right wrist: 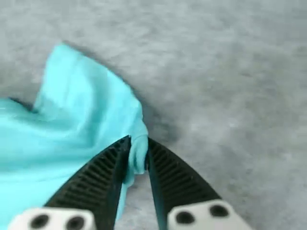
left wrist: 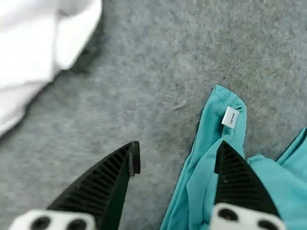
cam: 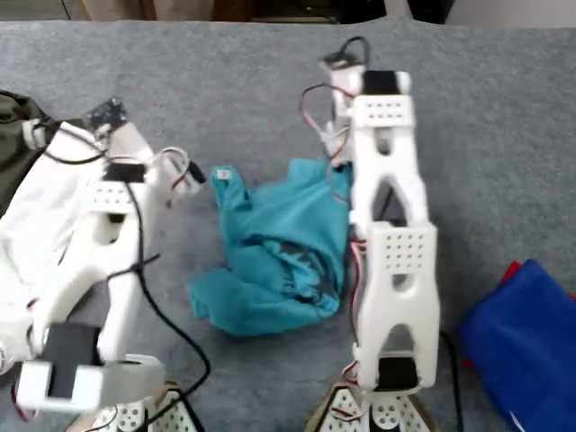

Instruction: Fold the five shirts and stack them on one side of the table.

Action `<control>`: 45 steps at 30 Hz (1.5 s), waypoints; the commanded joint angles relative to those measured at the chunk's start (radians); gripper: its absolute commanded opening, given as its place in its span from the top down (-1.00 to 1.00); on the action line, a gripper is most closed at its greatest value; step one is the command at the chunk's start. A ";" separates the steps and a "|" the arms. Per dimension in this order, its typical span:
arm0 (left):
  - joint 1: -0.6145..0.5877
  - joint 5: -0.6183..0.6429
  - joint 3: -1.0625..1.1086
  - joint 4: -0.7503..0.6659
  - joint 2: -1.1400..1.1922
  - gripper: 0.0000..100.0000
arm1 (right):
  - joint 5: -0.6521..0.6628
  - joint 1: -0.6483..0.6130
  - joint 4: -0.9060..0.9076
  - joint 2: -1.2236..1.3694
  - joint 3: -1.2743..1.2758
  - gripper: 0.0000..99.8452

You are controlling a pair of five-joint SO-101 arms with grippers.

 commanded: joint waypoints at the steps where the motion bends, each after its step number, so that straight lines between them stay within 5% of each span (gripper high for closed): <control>1: 0.048 0.078 -0.133 -0.023 0.119 0.48 | 0.009 0.085 -0.044 -0.002 -0.036 0.94; 10: 0.055 0.080 -0.422 0.133 0.430 0.48 | 0.012 0.260 -0.160 -0.002 0.077 0.94; 19: 0.055 0.078 -0.592 0.212 0.568 0.48 | 0.222 0.406 -0.160 -0.018 0.170 0.93; 23: 0.057 0.084 -0.655 0.213 0.611 0.48 | 0.221 0.444 -0.101 -0.038 0.076 0.67; 27: 0.086 0.100 -0.738 0.212 0.645 0.48 | 0.219 0.403 -0.077 -0.039 -0.061 0.45; 34: 0.117 0.129 -0.878 0.229 0.728 0.48 | 0.218 0.145 -0.163 -0.030 -0.185 0.57; 39: 0.051 0.153 -1.025 0.379 0.717 0.48 | 0.068 0.104 -0.442 0.102 -0.157 0.72; 45: 0.034 0.157 -1.297 0.502 0.714 0.48 | -0.181 0.150 -0.539 0.245 -0.246 0.86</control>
